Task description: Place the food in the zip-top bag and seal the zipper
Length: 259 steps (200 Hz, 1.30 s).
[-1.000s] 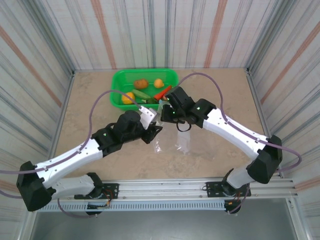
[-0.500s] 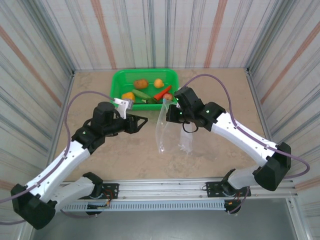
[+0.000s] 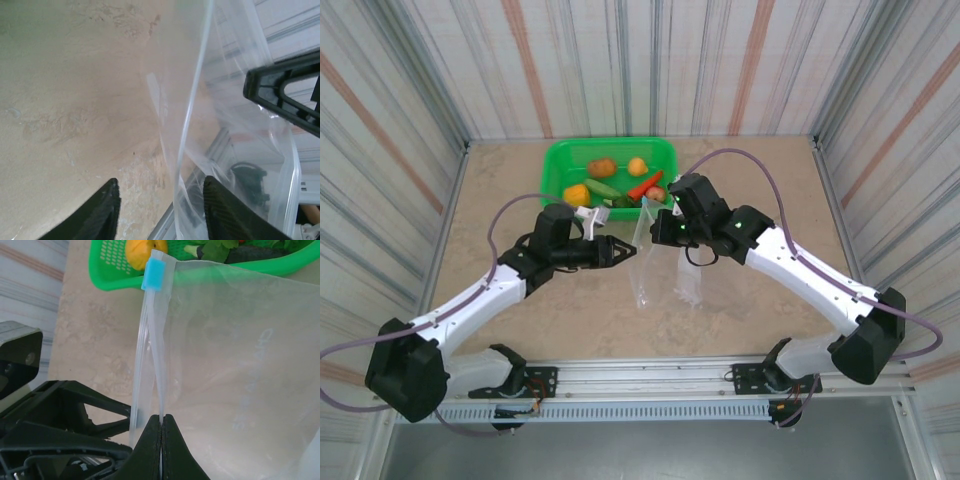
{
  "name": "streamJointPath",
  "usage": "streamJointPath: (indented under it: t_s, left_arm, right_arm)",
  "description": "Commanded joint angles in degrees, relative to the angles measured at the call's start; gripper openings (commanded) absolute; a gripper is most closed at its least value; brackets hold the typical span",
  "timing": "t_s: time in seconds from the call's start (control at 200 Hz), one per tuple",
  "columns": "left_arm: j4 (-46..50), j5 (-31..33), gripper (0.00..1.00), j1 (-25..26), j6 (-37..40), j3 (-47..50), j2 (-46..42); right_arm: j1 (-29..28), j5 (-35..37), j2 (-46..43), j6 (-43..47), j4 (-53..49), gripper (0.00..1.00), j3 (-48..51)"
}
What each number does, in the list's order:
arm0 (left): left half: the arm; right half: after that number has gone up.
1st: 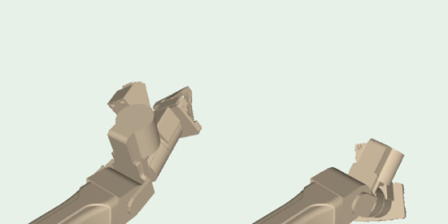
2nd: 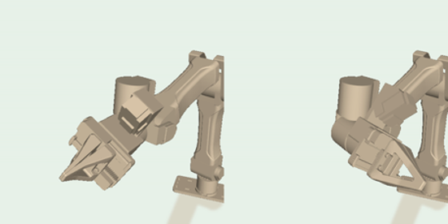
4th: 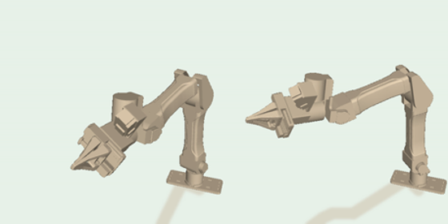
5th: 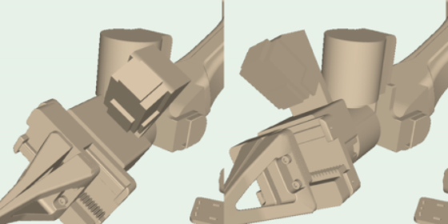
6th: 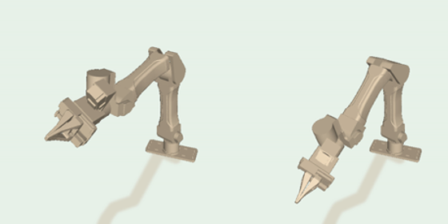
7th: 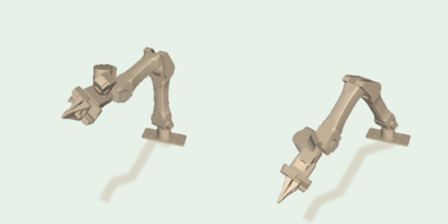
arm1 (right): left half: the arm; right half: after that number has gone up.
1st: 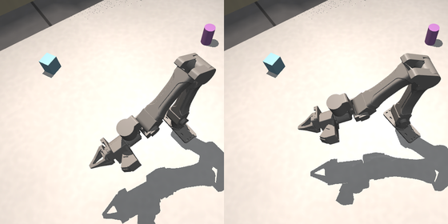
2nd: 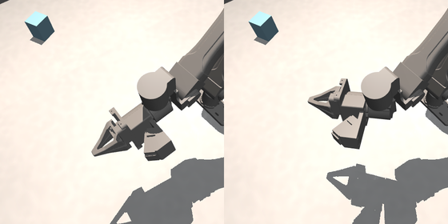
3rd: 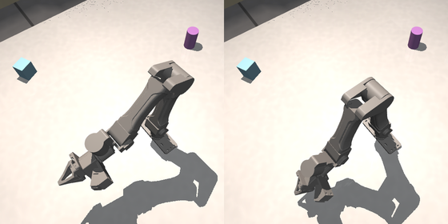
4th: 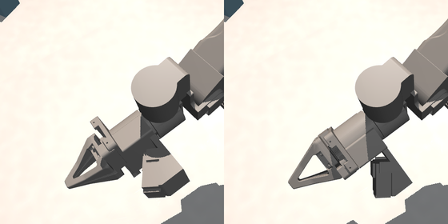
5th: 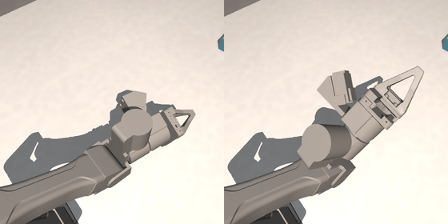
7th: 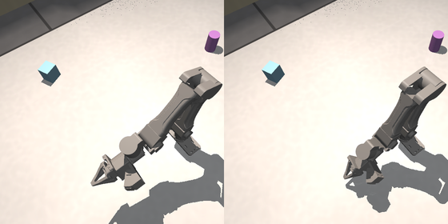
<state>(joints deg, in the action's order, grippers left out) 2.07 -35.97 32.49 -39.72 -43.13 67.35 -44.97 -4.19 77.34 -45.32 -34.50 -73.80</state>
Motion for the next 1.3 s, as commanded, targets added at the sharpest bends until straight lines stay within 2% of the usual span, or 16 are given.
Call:
streamJointPath:
  t_s: [0.0,0.115,0.346,0.446,0.551,0.586,0.661,0.731,0.842,0.982,1.077,1.122,1.217,1.292]
  left_arm:
    - [-5.27,-0.67,0.39,1.06,-3.09,2.0,0.56]
    - [-5.96,-0.68,0.26,1.87,-3.46,2.44,0.98]
    - [-7.08,-1.5,0.18,1.87,-4.2,2.96,1.31]
    - [-8.22,-2.26,0.0,1.87,-4.57,3.14,1.65]
    - [-5.14,-1.4,0.0,1.7,-3.23,1.65,0.51]
    - [-2.9,-0.62,0.0,1.41,-2.43,0.78,-0.6]
    - [4.38,2.37,0.0,0.29,0.29,-2.25,-4.17]
    - [14.55,8.07,0.0,-0.82,4.21,-6.32,-7.58]
    - [28.0,12.35,0.0,-3.85,9.44,-12.34,-12.18]
    - [46.65,17.87,0.0,-7.42,16.13,-23.53,-15.23]
    - [58.35,26.88,0.0,-8.14,21.37,-32.7,-15.93]
    - [61.93,29.05,0.0,-8.32,23.14,-36.26,-15.74]
    - [65.75,28.85,0.0,-7.53,23.95,-40.64,-14.24]
    - [64.25,24.43,0.0,-7.09,22.28,-39.76,-13.33]
  right_arm:
    - [0.36,0.14,-1.48,1.89,0.11,0.0,0.68]
    - [0.4,0.59,-1.18,2.1,0.22,0.0,0.74]
    - [0.34,1.76,-0.95,2.19,0.16,0.0,0.6]
    - [0.32,2.23,-0.87,2.17,0.22,0.0,0.59]
    - [0.23,2.6,-0.91,2.12,0.05,0.0,0.28]
    - [0.23,2.44,-1.07,2.08,0.09,0.06,0.0]
    - [0.08,0.53,-1.22,2.89,0.37,0.31,-1.27]
    - [-0.45,-2.21,-1.14,4.56,-0.04,0.51,-3.76]
    - [-0.74,-3.04,-1.7,7.3,-1.98,0.67,-7.91]
    - [2.48,-3.3,-3.25,9.42,-3.26,0.71,-10.44]
    - [5.59,-2.52,-2.8,10.88,-4.5,0.7,-11.14]
    - [7.44,-2.33,-1.96,11.13,-5.02,0.7,-11.23]
    - [10.42,-2.02,0.61,11.98,-5.85,0.68,-11.76]
    - [11.69,-1.34,3.39,12.76,-5.76,0.67,-12.24]
